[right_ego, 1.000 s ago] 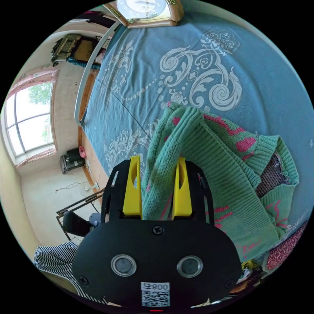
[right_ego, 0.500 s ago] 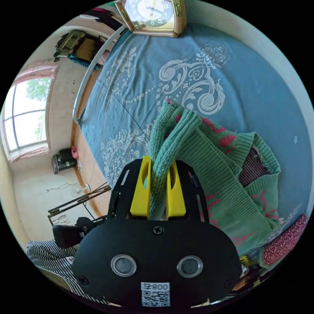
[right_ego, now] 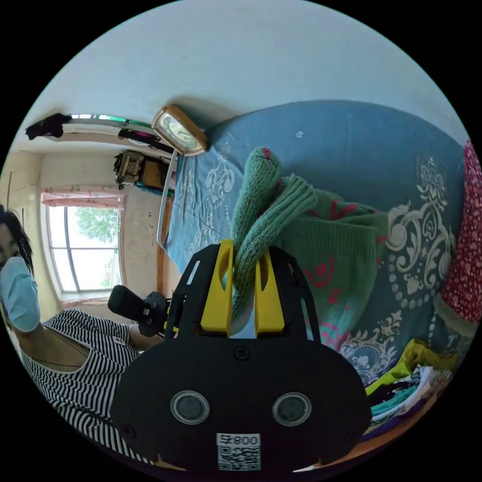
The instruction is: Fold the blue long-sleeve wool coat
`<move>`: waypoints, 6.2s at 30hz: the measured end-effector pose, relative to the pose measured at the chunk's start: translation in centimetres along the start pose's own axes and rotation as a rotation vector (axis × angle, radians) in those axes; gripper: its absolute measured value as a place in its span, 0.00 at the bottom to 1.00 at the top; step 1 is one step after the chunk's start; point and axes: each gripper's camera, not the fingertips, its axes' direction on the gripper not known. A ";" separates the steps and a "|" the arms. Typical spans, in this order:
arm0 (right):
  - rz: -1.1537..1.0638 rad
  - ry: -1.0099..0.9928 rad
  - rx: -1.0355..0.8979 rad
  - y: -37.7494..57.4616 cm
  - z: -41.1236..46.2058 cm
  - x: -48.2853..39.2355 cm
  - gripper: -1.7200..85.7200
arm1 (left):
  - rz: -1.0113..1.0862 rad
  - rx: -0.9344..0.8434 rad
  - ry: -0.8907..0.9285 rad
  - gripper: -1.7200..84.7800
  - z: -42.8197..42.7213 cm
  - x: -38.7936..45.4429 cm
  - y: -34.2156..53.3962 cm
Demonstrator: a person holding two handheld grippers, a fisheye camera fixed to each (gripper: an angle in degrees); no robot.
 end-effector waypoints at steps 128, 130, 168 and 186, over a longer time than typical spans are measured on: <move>0.407 -0.494 0.028 65.2 -31.6 23.4 0.10 | -0.953 -0.125 0.868 0.20 10.4 -15.5 21.1; 0.390 -0.491 0.067 64.2 -34.3 23.5 0.10 | -0.920 -0.114 0.878 0.20 9.5 -14.3 18.4; 0.324 -0.132 0.234 19.2 -76.5 83.3 0.12 | -0.604 -0.050 0.586 0.22 29.4 13.6 -58.7; 0.011 0.606 0.244 1.6 -74.6 70.9 0.02 | -0.102 -0.102 0.052 0.11 21.1 39.2 -83.0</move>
